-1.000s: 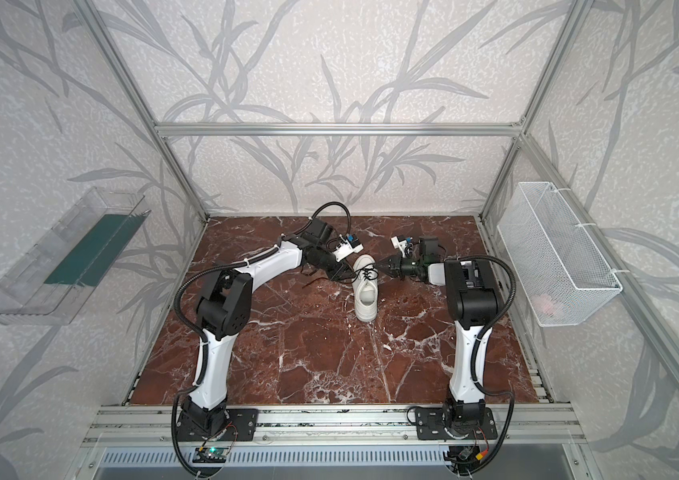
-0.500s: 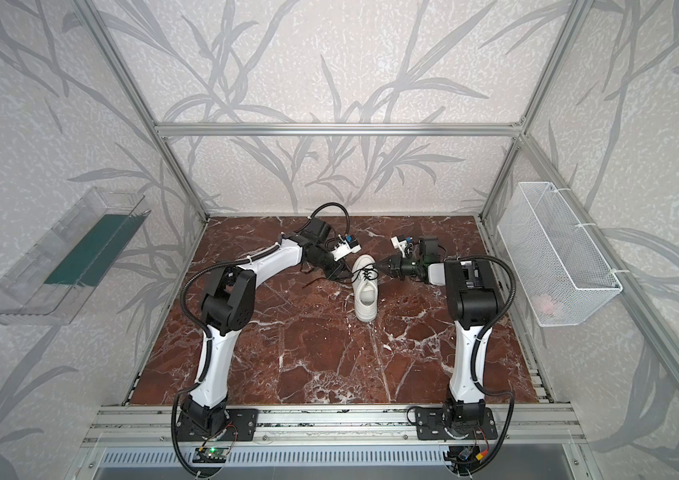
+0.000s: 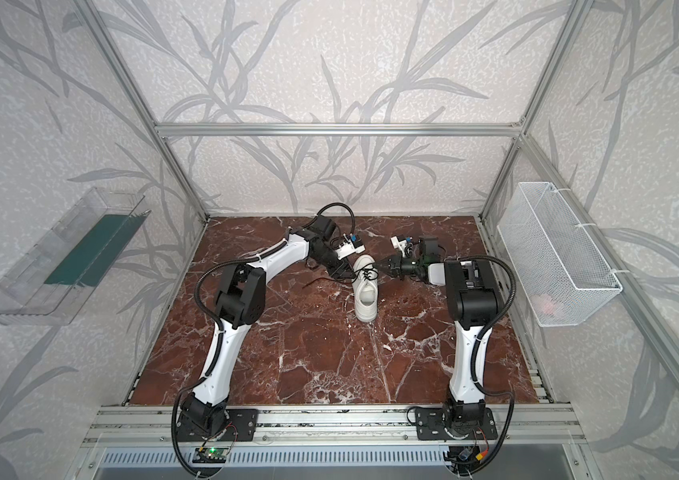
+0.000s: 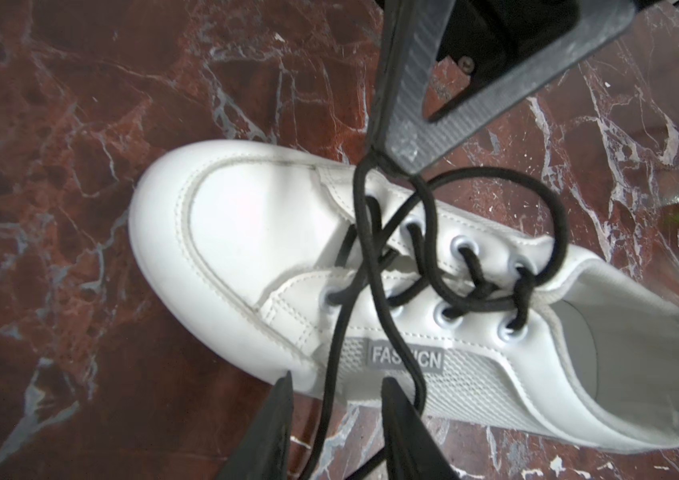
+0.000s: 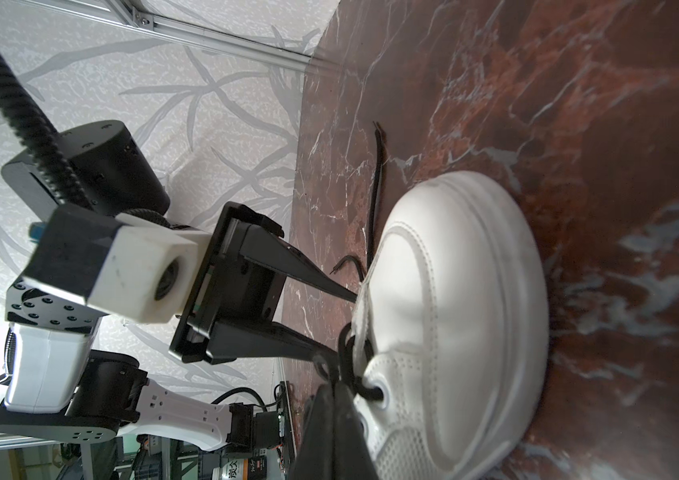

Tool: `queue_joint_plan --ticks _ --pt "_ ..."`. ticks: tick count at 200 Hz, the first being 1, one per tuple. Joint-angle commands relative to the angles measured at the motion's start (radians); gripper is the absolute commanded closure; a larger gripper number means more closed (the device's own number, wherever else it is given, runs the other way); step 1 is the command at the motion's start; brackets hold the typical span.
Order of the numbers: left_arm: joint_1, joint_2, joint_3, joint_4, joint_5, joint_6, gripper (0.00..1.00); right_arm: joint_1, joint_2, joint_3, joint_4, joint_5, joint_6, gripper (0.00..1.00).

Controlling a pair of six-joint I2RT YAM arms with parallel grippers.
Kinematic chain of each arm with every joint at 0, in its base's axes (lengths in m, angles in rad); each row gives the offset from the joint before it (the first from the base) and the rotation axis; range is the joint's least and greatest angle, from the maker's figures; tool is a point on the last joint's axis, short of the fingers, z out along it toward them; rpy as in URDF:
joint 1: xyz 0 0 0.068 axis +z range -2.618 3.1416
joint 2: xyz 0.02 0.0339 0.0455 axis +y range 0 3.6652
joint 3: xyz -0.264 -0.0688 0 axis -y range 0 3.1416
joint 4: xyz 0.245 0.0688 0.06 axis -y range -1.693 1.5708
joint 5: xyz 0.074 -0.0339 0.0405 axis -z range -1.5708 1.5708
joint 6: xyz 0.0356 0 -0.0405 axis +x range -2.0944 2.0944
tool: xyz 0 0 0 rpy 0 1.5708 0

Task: Tie the shoes

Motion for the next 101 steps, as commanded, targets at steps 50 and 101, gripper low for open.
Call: queue_joint_plan --ticks 50,101 --pt "0.002 -0.007 -0.01 -0.01 -0.001 0.054 0.9 -0.004 -0.021 0.033 0.027 -0.024 0.015 1.0" --pt "0.003 -0.104 -0.099 0.068 -0.063 0.075 1.0 -0.004 -0.012 0.051 0.009 -0.009 0.02 1.0"
